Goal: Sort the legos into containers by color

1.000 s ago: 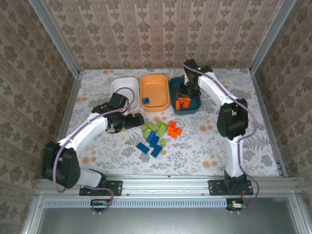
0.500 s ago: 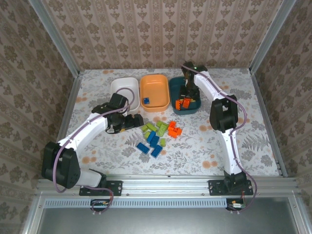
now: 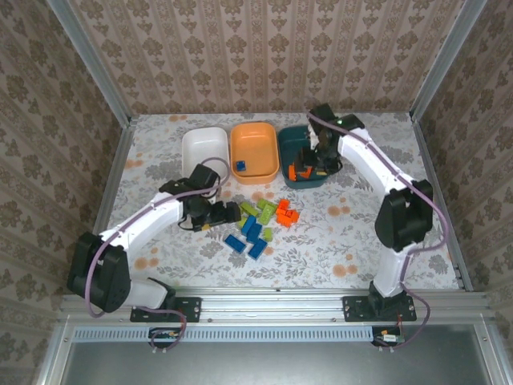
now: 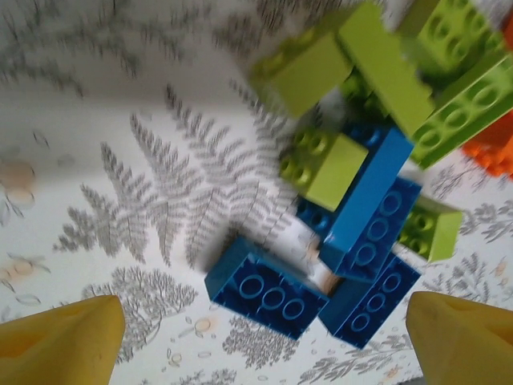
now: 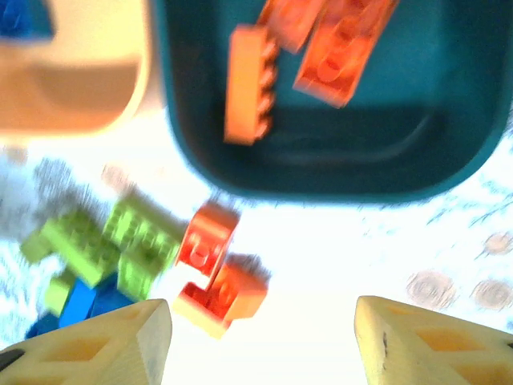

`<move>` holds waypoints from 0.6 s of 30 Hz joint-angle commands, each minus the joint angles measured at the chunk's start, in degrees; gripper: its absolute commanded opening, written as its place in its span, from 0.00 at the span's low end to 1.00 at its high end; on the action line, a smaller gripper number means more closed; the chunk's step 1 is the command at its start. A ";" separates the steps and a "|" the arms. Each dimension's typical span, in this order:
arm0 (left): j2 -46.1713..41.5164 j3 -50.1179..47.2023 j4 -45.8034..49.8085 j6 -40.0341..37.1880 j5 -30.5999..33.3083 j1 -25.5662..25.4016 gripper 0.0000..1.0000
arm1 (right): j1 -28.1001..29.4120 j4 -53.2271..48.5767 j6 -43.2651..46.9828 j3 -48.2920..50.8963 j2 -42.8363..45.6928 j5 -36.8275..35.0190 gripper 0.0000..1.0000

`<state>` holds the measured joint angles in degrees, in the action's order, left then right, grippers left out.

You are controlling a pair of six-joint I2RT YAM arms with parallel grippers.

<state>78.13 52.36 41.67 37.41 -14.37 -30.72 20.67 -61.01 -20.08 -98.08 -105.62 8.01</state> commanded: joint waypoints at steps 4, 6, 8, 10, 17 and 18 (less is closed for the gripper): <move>-2.40 -3.58 -4.10 6.80 -1.25 -1.17 0.92 | 8.76 2.34 -0.17 15.44 2.57 0.07 0.65; -1.88 -3.04 -4.26 6.47 -1.32 -1.36 0.92 | 10.66 5.03 0.92 17.55 2.59 0.35 0.66; -1.34 -2.19 -3.86 5.80 -1.19 -1.45 0.92 | 12.79 7.54 3.89 18.63 2.22 -0.02 0.66; -1.22 -1.50 -3.51 5.42 -0.93 -1.45 0.92 | 14.38 8.88 7.06 18.70 1.25 -0.07 0.66; -2.01 -1.66 -3.88 5.88 -0.48 -1.45 0.92 | 17.03 10.05 12.41 17.12 -2.90 -2.91 0.64; -2.06 -1.75 -3.80 5.84 -0.61 -1.45 0.92 | 17.24 10.04 12.51 16.86 -3.53 -2.89 0.63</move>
<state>76.97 49.19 37.78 42.11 -15.00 -31.86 37.60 -51.86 -10.59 -79.53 -107.07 7.01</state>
